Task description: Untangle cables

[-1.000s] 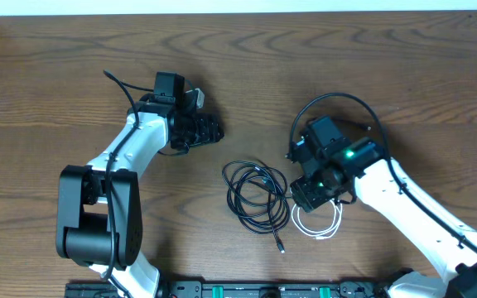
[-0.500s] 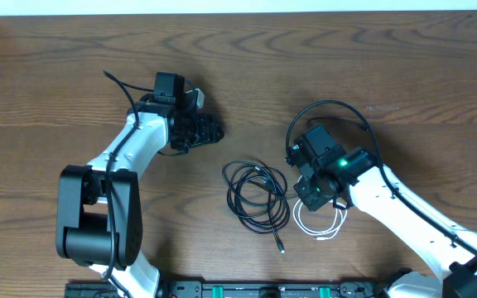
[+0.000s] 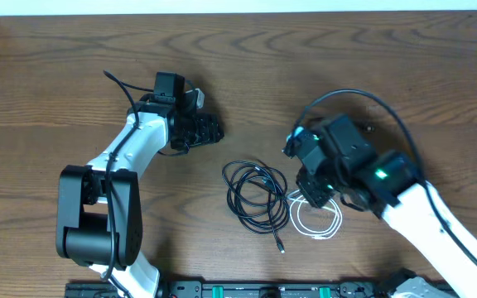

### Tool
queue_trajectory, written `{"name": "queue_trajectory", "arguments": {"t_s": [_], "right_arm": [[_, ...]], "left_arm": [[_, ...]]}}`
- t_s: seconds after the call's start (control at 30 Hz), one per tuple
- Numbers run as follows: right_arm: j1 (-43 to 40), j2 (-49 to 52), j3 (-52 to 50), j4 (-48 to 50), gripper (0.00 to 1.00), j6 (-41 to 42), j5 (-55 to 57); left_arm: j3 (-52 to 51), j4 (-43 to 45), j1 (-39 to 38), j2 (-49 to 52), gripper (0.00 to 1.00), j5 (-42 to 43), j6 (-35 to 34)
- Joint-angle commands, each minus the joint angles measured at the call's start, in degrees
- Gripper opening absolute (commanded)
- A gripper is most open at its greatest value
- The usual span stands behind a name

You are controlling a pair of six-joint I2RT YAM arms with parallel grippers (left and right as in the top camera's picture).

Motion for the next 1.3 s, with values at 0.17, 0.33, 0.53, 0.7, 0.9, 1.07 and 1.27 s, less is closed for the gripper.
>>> {"name": "queue_trajectory", "arguments": {"t_s": [0.17, 0.33, 0.53, 0.7, 0.9, 1.07, 1.27], "right_arm": [[-0.1, -1.3, -2.3, -6.6, 0.26, -2.2, -5.4], [-0.1, 0.3, -8.9, 0.2, 0.78, -2.2, 2.2], [-0.1, 4.0, -13.5, 6.3, 0.63, -2.2, 5.4], [-0.1, 7.0, -13.8, 7.5, 0.09, -2.3, 1.4], [-0.1, 6.8, -13.6, 7.1, 0.01, -2.9, 1.4], [-0.1, 5.4, -11.2, 6.2, 0.01, -2.7, 0.0], [-0.1, 1.0, -6.9, 2.9, 0.01, -3.0, -0.9]], "left_arm": [[-0.7, -0.1, 0.1, 0.6, 0.67, -0.7, -0.6], [-0.7, -0.2, 0.1, 0.6, 0.67, -0.7, -0.5], [-0.7, -0.6, 0.1, 0.6, 0.67, -0.7, -0.5], [-0.7, -0.6, 0.1, 0.6, 0.67, -0.7, -0.5], [-0.7, -0.6, 0.1, 0.6, 0.67, -0.7, -0.5], [-0.7, -0.6, 0.1, 0.6, 0.67, -0.7, -0.5], [-0.7, -0.6, 0.1, 0.6, 0.67, -0.7, -0.5]]}}
